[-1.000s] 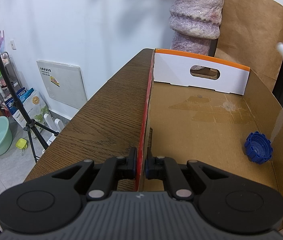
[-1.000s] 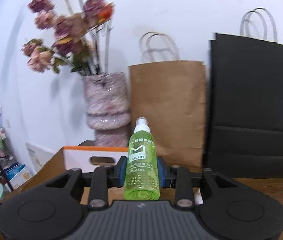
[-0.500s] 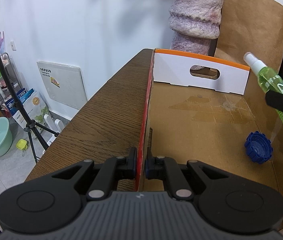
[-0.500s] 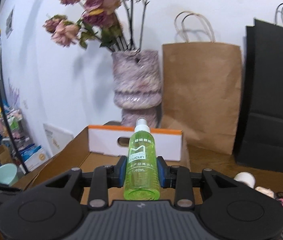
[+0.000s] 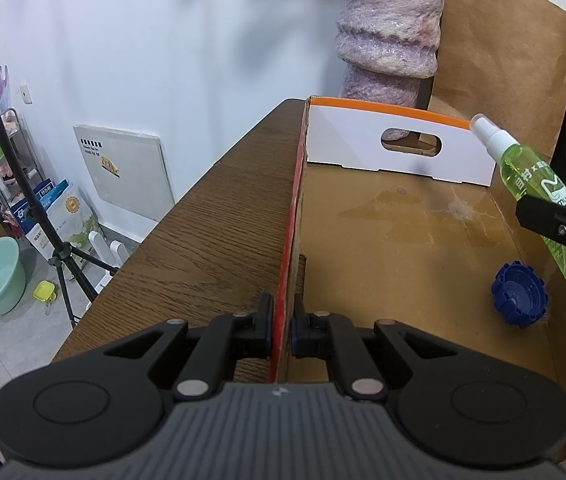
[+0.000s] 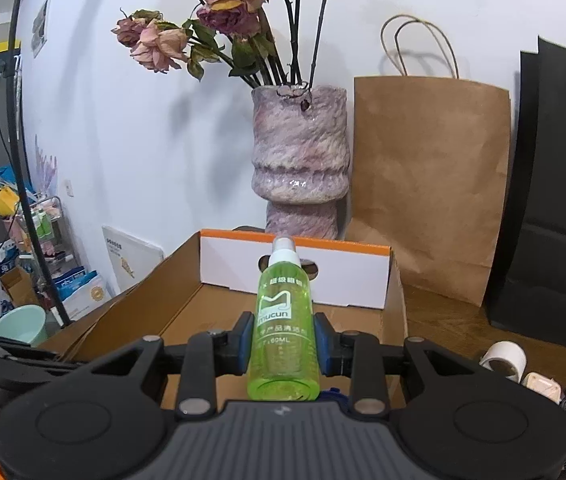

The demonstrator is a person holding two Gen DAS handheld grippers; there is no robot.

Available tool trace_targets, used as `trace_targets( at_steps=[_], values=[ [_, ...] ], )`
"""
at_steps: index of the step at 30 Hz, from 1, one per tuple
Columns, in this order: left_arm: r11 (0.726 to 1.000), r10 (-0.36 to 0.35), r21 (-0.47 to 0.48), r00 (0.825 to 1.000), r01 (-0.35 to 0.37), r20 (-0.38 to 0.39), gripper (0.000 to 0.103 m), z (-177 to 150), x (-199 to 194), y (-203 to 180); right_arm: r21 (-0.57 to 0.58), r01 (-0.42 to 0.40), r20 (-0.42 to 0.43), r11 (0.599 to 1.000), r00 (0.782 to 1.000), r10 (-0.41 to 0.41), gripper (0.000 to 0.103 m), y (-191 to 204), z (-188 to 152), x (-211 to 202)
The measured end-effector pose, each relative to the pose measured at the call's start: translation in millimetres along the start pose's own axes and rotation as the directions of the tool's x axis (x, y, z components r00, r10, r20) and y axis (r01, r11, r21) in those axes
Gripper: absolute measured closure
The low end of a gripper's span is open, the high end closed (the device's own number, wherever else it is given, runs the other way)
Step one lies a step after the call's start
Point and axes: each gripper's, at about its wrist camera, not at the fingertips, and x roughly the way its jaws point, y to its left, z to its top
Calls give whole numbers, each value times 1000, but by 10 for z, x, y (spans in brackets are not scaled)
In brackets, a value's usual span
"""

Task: Organize rigid objects
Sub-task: 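Lower the green spray bottle into the orange box and release it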

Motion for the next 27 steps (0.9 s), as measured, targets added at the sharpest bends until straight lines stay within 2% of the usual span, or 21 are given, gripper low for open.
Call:
trace_targets(
  at_steps=[5, 6, 7, 8, 9, 10, 17, 27],
  values=[
    [1000, 0, 0, 1000, 0, -1, 94, -1, 0, 1, 9, -2, -21, 1000, 1000, 2, 73, -19, -2, 23],
    [1000, -1, -1, 1000, 1, -1, 94, 0, 1, 1, 14, 0, -16, 1000, 1000, 0, 66, -27, -3, 17],
    [1000, -1, -2, 1000, 1, -1, 94, -2, -2, -2, 16, 2, -14, 1000, 1000, -2, 50, -31, 0, 15],
    [1000, -1, -1, 1000, 1, 0, 94, -2, -1, -1, 24, 5, -14, 1000, 1000, -4, 39, -42, 4, 12],
    [1000, -1, -1, 1000, 1, 0, 94, -2, -1, 0, 33, 9, -12, 999, 1000, -9, 22, -55, 9, 8],
    [1000, -1, -1, 1000, 1, 0, 94, -2, -2, 0, 41, 8, -10, 999, 1000, -8, 17, -67, 11, 5],
    [1000, -1, -1, 1000, 1, -1, 94, -2, -2, 0, 54, 11, -27, 998, 1000, -9, 15, -83, 19, 31],
    [1000, -1, -1, 1000, 1, -1, 94, -2, -1, 0, 57, 19, -29, 998, 999, -17, 2, -94, 25, 31]
  ],
)
